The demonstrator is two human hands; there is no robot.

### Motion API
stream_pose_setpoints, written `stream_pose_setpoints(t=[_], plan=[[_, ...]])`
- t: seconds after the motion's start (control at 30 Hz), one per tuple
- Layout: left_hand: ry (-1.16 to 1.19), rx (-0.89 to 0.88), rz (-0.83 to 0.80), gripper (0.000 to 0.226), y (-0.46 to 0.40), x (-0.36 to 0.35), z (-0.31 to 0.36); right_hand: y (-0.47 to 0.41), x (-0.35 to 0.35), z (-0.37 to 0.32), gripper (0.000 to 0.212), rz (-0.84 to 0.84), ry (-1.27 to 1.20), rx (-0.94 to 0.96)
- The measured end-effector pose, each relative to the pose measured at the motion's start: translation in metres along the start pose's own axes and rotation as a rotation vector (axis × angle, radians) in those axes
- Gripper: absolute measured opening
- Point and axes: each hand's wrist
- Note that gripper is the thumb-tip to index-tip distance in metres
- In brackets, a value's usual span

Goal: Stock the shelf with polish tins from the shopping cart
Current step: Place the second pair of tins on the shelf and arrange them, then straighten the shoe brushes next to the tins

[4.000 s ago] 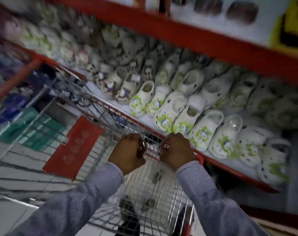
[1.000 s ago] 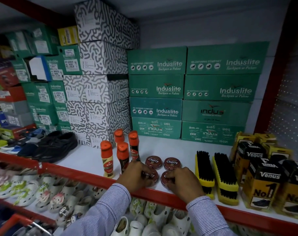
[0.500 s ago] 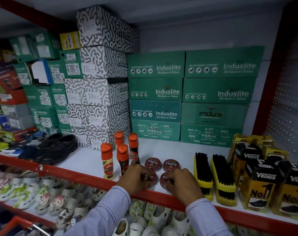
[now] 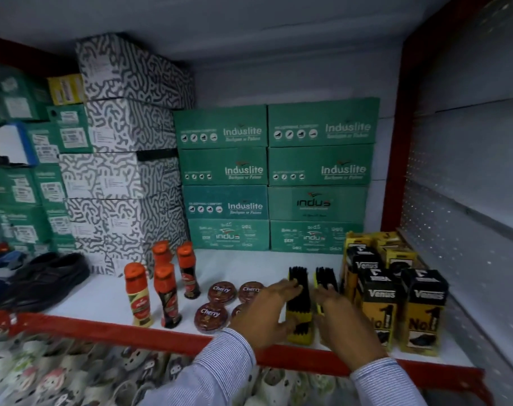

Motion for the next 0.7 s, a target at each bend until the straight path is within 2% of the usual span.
stream_pose_setpoints(t=[0.27,0.47,0.6,0.7], plan=[[-0.053,0.06,0.03,0.047,-0.003,-0.007,0.009,0.002,0.005,0.007,0.058,0.027,0.092,0.014],[-0.062,0.075,0.065,0.044,0.0,-0.008,0.014,0.004,0.01,0.005,0.047,0.01,0.071,-0.009],[-0.065,0.05,0.075,0.047,-0.001,-0.009,0.016,0.007,0.026,0.005,0.061,0.031,0.007,0.084],[-0.026,-0.008,0.156,0.049,-0.008,-0.004,0.031,0.017,0.058,0.009,0.062,0.202,-0.056,0.189]])
Point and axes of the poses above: each hand's wrist, its own y-axis away from the middle knuckle, its own x-axis out of the back of the hand, z = x × y, and after that the axes turned 6 degrees about z, right-handed
